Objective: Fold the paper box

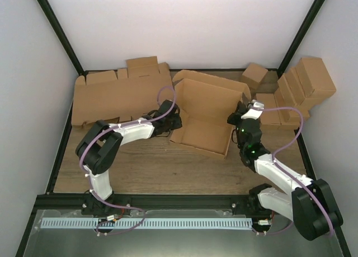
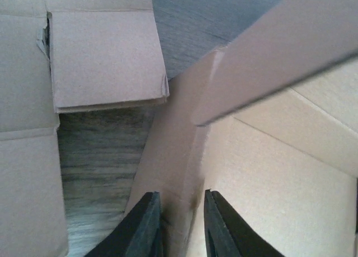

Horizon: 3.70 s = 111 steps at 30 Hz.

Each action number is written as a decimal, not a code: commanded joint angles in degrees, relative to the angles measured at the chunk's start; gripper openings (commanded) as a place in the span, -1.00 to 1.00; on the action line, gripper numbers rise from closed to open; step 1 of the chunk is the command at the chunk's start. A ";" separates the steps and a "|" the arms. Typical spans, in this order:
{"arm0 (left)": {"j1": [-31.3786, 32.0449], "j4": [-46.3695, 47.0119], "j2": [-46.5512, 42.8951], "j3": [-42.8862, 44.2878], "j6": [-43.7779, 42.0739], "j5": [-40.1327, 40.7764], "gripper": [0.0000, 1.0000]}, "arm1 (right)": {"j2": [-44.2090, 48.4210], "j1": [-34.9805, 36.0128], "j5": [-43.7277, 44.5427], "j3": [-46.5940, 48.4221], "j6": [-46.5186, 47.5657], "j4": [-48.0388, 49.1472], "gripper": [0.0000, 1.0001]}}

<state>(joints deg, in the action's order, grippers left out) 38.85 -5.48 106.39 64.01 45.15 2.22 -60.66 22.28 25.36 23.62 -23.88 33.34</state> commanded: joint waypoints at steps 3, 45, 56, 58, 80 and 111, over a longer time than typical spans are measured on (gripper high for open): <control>0.26 4.87 -6.63 -5.34 -0.35 -1.79 -0.32 | -2.56 0.83 -7.42 -4.60 -1.60 -1.54 -0.99; -10.02 -10.96 -7.66 15.87 -22.71 -17.72 -0.85 | -2.57 1.37 -11.33 -1.44 2.54 -7.67 -0.99; -9.31 -10.53 -8.04 11.49 -18.82 -23.08 -0.91 | -2.40 2.59 -11.81 -0.65 0.99 -10.96 -0.99; -9.15 -10.16 -8.93 8.36 -19.11 -21.80 -0.91 | -2.12 3.31 -12.00 -1.52 -0.22 -11.21 -0.99; -8.26 -5.41 -15.31 -10.74 -21.75 -16.51 -0.91 | 6.15 7.69 -12.27 -7.72 -9.90 -23.76 -0.99; -7.76 -20.76 -26.06 2.80 -37.52 -18.45 0.61 | 3.06 7.64 -11.79 -3.81 -2.26 -26.40 -0.85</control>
<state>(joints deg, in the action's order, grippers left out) 30.70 -28.27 75.72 62.43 11.97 -11.84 -58.04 29.52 15.18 18.22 -25.96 8.97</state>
